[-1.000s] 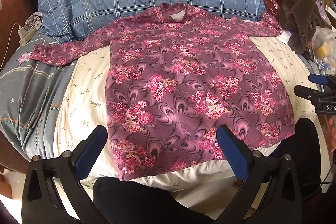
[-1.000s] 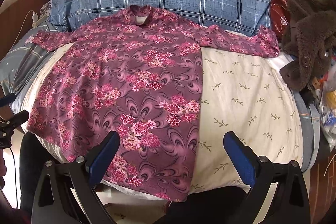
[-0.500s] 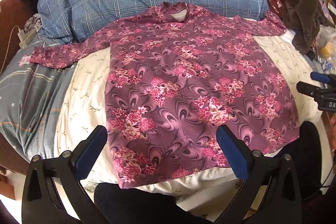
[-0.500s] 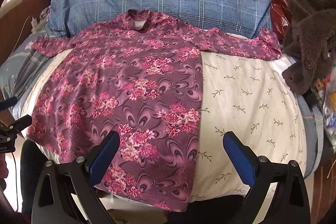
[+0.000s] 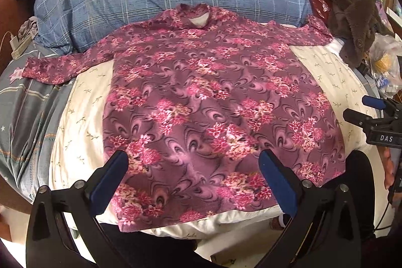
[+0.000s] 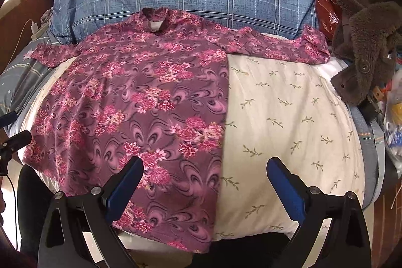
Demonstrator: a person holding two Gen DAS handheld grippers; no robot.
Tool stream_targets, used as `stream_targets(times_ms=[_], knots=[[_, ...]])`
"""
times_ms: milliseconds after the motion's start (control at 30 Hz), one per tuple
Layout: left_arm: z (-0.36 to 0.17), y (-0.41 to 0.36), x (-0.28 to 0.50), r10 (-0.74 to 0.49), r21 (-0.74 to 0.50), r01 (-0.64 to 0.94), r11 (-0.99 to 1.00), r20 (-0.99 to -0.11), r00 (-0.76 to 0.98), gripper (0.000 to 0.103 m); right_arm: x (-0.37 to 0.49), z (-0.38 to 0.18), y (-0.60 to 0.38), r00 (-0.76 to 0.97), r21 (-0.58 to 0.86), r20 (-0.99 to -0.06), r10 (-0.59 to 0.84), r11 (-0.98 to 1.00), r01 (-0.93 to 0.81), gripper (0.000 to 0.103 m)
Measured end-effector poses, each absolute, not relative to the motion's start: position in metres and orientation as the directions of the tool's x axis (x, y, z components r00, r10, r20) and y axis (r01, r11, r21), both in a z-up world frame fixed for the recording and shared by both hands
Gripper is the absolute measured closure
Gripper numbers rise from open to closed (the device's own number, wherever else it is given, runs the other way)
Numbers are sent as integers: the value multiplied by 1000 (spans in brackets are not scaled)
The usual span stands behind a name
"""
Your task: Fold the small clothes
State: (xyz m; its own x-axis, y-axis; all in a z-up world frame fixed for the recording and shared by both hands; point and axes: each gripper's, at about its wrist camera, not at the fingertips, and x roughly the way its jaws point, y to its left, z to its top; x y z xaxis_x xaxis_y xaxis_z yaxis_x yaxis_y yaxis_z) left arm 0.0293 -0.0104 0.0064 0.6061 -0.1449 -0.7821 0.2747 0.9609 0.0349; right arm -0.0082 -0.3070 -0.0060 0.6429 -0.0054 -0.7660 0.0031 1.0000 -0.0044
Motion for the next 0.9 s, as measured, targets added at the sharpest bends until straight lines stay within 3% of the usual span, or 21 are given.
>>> stream_targets(times_ms=[900], knots=[[6, -7, 32, -162, 8, 275, 961, -791, 590, 0, -7, -4, -303, 655, 25, -755, 24, 1000, -7, 5]])
